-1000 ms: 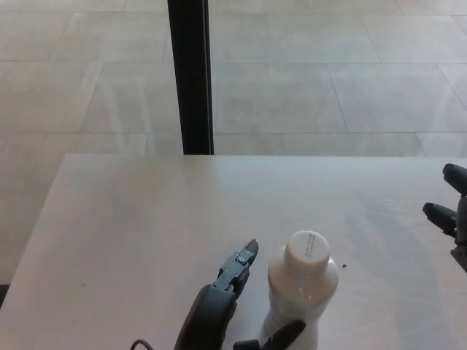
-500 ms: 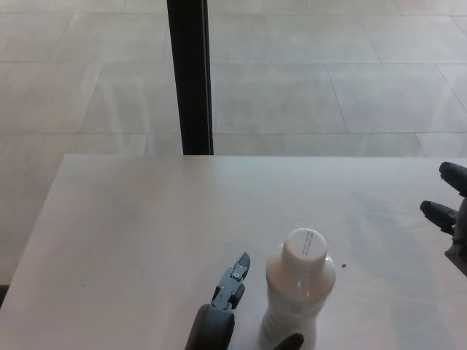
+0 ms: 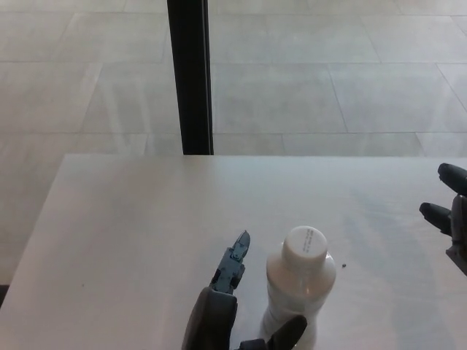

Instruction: The robot uses its left hand to to lift the bottle kept on the middle of the desk and tilts it towards its right hand. It then uses its right hand to rotate its cap to open it and places the bottle and cap back on the desk

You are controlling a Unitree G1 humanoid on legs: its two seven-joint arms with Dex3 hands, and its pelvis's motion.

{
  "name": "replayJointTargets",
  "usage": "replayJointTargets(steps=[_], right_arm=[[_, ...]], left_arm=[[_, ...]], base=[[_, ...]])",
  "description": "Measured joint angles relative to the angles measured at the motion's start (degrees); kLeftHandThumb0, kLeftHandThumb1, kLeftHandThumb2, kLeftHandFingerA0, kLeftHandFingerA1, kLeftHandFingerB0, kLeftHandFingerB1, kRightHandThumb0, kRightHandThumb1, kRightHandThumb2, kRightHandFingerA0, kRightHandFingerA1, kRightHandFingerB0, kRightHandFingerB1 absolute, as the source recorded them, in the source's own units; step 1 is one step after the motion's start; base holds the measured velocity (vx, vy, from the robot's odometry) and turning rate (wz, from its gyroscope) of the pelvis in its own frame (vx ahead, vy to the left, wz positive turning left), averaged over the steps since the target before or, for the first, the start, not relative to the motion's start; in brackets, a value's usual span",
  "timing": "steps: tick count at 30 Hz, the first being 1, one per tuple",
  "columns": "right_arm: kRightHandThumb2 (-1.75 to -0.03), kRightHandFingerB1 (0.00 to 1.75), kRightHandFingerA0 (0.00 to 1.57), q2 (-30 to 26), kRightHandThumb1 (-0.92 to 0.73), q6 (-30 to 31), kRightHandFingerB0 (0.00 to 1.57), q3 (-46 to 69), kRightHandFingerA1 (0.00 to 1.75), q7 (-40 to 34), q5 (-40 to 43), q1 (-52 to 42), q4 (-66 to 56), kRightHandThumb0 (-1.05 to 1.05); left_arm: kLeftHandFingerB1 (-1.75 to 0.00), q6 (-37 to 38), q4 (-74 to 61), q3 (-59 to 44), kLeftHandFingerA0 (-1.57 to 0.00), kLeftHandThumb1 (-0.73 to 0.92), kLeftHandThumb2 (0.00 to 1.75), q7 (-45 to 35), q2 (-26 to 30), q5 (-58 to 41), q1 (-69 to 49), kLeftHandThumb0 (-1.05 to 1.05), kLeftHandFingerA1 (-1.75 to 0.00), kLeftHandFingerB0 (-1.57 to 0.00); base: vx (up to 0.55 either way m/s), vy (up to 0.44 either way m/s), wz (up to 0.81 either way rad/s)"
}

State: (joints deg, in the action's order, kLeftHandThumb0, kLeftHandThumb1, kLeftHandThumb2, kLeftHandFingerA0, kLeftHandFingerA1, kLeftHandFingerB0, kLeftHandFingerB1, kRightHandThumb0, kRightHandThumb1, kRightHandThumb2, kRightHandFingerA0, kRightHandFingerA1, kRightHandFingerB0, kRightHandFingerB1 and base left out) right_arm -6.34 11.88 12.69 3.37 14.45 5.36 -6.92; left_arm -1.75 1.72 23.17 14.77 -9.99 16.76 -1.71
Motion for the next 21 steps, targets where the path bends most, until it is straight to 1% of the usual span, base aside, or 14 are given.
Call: replayJointTargets(steps=[3,5,6,9,10,11,12,13,14,15,16,18,20,21], right_arm=[[-0.67,0.34,0.38,0.00,-0.88,0.00,0.44,0.00,0.59,0.00,-0.33,0.00,0.25,-0.72],[-0.67,0.34,0.39,0.01,-0.88,0.00,0.44,0.00,0.59,-0.02,-0.50,0.04,0.33,-0.72],[-0.67,0.34,0.38,0.01,-0.87,0.00,0.44,0.00,0.58,-0.03,-0.56,0.07,0.40,-0.72],[-0.67,0.34,0.38,0.01,-0.87,0.00,0.43,0.01,0.57,-0.08,-0.67,0.17,0.43,-0.72],[-0.67,0.34,0.38,0.02,-0.87,0.00,0.43,0.00,0.56,-0.10,-0.69,0.20,0.43,-0.73],[-0.67,0.34,0.38,0.02,-0.87,0.00,0.43,0.00,0.56,-0.12,-0.71,0.21,0.43,-0.72],[-0.67,0.34,0.38,0.02,-0.87,0.00,0.44,-0.02,0.56,-0.15,-0.76,0.22,0.43,-0.73],[-0.77,0.38,0.38,0.03,-0.77,0.00,0.40,-0.04,0.59,-0.18,-0.80,0.24,0.43,-0.77],[-0.67,0.34,0.39,0.07,-0.88,0.00,0.44,-0.08,0.56,-0.25,-0.87,0.28,0.44,-0.73],[-0.67,0.34,0.40,0.10,-0.87,-0.01,0.45,-0.12,0.56,-0.29,-0.91,0.30,0.46,-0.73],[-0.67,0.34,0.40,0.16,-0.87,-0.05,0.44,-0.23,0.56,-0.35,-0.99,0.33,0.57,-0.73],[-0.67,0.34,0.40,0.43,-0.87,-0.11,0.44,-0.45,0.54,-0.53,-1.13,0.32,0.73,-0.74],[-0.66,0.34,0.39,0.67,-0.87,-0.12,0.44,-0.62,0.54,-0.69,-1.24,0.33,0.76,-0.73],[-0.67,0.34,0.38,0.78,-0.87,-0.12,0.44,-0.65,0.53,-0.74,-1.28,0.32,0.78,-0.73]], left_arm=[[-0.16,2.22,1.55,-0.14,0.00,0.40,0.85,0.68,0.02,0.02,1.31,-1.02,-0.31,0.00],[-0.21,3.54,2.14,-0.06,0.00,0.45,0.90,0.51,0.14,-0.07,1.93,-1.05,-0.34,0.00],[0.00,4.31,2.32,0.15,0.00,0.44,0.67,0.06,0.52,-0.13,2.30,-0.79,0.00,0.00],[0.00,5.80,2.52,0.78,0.00,0.44,0.62,-1.83,1.87,-0.67,2.87,-0.80,-0.02,0.00],[0.00,6.50,2.59,1.01,0.00,0.41,0.62,-3.15,2.75,-1.22,3.12,-0.77,-0.07,0.00],[0.00,6.96,2.66,1.10,0.00,0.35,0.76,-4.09,3.20,-1.66,3.23,-0.88,-0.26,0.00],[0.00,7.26,2.69,1.12,0.00,0.40,0.62,-4.94,3.50,-2.11,3.33,-0.81,-0.22,0.00],[0.00,7.50,2.70,1.13,0.00,0.34,0.76,-5.61,3.67,-2.45,3.40,-0.90,-0.36,0.00],[0.00,7.80,2.73,1.14,0.00,0.32,0.75,-6.65,3.82,-2.94,3.57,-0.89,-0.40,0.00],[0.00,8.06,2.77,1.13,0.00,0.35,0.61,-7.32,3.85,-3.37,3.72,-0.79,-0.51,0.00],[-0.01,8.38,2.77,1.08,0.00,0.31,0.68,-8.24,3.85,-3.91,3.91,-0.78,-0.60,0.00],[-0.07,8.53,2.77,1.08,0.00,0.32,0.62,-10.05,3.86,-4.84,4.26,-0.77,-0.64,0.00],[-0.12,8.52,2.76,1.08,0.00,0.30,0.64,-11.77,3.87,-5.88,4.33,-0.74,-0.69,0.00],[-0.19,8.51,2.73,1.09,0.00,0.22,0.78,-12.58,3.91,-6.32,4.33,-0.81,-0.61,0.00]], base=[[0.00,0.000,0.00],[0.00,0.000,0.00],[0.00,0.000,0.00],[0.00,0.000,0.00],[0.00,0.000,0.00],[0.00,0.000,0.00],[0.00,0.000,0.00],[0.00,0.000,0.00],[0.00,0.000,0.00],[0.00,0.000,0.00],[0.00,0.000,0.00],[0.00,0.000,0.00],[0.00,0.000,0.00],[0.00,0.000,0.00]])
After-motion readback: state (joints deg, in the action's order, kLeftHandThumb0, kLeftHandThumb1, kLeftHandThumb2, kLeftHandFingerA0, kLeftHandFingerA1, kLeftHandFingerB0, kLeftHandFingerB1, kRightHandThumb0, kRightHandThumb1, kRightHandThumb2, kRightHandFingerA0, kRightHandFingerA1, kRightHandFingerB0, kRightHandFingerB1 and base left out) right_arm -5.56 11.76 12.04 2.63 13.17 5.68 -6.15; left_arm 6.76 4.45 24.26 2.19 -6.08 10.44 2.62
